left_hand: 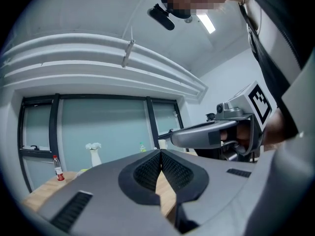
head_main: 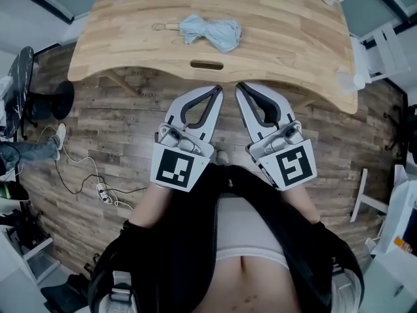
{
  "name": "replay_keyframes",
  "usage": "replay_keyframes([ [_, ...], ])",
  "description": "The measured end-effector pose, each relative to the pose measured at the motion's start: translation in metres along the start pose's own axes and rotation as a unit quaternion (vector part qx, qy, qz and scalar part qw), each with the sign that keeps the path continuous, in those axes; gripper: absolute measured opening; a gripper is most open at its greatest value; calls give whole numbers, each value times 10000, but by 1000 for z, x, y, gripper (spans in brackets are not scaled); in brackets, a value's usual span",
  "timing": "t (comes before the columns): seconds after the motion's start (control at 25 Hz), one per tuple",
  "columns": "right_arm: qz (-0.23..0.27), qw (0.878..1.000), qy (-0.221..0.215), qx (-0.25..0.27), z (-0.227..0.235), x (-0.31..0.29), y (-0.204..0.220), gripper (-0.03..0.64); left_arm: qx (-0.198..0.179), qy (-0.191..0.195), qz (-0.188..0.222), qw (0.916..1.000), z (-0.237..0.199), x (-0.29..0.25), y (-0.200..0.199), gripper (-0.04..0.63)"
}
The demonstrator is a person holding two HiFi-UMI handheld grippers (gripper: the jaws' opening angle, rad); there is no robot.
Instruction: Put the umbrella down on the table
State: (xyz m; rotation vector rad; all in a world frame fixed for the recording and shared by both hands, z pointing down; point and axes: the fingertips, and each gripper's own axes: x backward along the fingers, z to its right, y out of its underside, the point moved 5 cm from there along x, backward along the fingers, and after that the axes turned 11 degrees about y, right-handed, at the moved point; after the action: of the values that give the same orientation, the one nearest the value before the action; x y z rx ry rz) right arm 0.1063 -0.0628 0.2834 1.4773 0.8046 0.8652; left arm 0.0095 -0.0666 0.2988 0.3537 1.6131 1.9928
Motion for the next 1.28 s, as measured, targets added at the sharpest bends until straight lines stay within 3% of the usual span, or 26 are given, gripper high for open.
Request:
replay_keyframes([
  [0.12,55,9998,-73,167,-1,3,7,29,134,-117,28,9998,3,4,2,6],
  [0.24,-39,9999,-118,37,-10,5,12,29,77,-109,18,9999,7,9,4,6],
  [0.4,79,9994,-180,268,-17,10,10,29,34,-64,90,9999,10,17,3,6],
  [0.68,-15,9998,-6,214,-32,27,10,29,196,-33,116,9997,24,40,7,6],
  [1.28,-58,9996,180,232,-148,103,4,29,135,30,235,9996,81,155,4,6],
])
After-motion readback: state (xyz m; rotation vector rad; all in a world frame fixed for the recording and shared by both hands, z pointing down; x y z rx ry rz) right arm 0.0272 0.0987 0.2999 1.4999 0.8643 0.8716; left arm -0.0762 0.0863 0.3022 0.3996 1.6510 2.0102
